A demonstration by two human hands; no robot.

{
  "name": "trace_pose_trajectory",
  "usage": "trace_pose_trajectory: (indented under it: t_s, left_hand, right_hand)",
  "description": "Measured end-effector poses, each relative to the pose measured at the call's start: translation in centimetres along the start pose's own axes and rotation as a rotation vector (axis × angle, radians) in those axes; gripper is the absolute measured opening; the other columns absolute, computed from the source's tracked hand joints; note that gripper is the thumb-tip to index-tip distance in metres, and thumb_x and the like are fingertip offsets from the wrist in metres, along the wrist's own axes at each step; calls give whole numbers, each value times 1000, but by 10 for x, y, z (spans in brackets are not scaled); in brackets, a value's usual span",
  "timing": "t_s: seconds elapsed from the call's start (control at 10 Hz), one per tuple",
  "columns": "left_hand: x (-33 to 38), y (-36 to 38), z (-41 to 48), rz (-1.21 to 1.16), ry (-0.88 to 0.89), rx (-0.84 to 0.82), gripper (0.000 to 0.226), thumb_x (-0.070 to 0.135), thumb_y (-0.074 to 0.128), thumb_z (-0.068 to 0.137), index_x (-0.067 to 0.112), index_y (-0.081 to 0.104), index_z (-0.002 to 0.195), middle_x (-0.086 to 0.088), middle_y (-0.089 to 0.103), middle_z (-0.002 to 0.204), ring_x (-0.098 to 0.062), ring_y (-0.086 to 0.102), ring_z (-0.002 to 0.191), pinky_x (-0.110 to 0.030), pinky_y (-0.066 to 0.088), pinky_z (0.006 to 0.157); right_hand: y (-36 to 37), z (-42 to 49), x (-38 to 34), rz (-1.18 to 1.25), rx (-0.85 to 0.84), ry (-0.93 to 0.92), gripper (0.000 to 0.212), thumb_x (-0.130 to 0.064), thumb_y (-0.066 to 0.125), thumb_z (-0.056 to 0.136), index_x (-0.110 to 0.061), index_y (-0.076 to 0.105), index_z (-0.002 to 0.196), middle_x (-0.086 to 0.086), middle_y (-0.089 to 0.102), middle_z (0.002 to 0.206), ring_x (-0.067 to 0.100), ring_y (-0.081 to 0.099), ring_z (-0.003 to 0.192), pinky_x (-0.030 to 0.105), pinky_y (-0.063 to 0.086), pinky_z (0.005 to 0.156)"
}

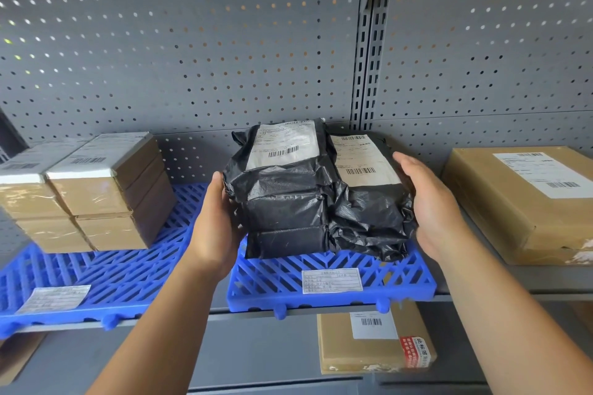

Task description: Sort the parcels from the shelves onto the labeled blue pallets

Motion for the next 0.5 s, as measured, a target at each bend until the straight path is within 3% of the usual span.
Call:
trace_pose_trajectory:
  t_s: [0.1, 0.3, 0.4, 0.5]
  left_hand:
    - [2, -10, -5, 44, 29, 51, 57, 57, 24, 108, 30, 65, 136, 4, 70, 132, -18, 66, 115, -37, 49, 99]
    - [3, -25, -21, 53, 70, 83, 52, 63, 31, 103, 41, 62, 138, 12, 63, 143, -17, 62, 127, -41, 43, 111]
    - [3, -26, -32, 58, 82, 99, 43, 58, 31, 106, 45, 62, 134, 19, 63, 140, -12, 61, 128, -38, 42, 111]
    - [3, -26, -47, 87, 120, 112, 34, 59, 37, 102, 53, 63, 123, 23, 63, 136, -10, 61, 127, -35, 43, 109]
  right_hand:
    - [1, -17, -18, -101, 10, -109, 33, -38, 49, 103, -39, 62, 134, -32, 57, 125, -10, 50, 119, 27, 36, 111]
    - [6, -49, -31, -334, 115, -269, 36, -36, 52, 102, -37, 58, 138, -16, 49, 146, -2, 41, 135, 16, 29, 110]
    - [11, -66, -30, -432, 137, -311, 36, -30, 53, 103, -33, 56, 138, -11, 40, 153, -3, 32, 142, -1, 19, 97]
    - [10, -87, -27, -521, 166, -341, 39, -30, 55, 102, -30, 54, 142, -8, 34, 158, 2, 28, 146, 13, 19, 106]
Point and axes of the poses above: each hand's wrist, its own z-axis towards the middle knuckle, its own y-axis out of the palm, x = y × z, the point moved 10 cm from there along z, towards the middle knuckle
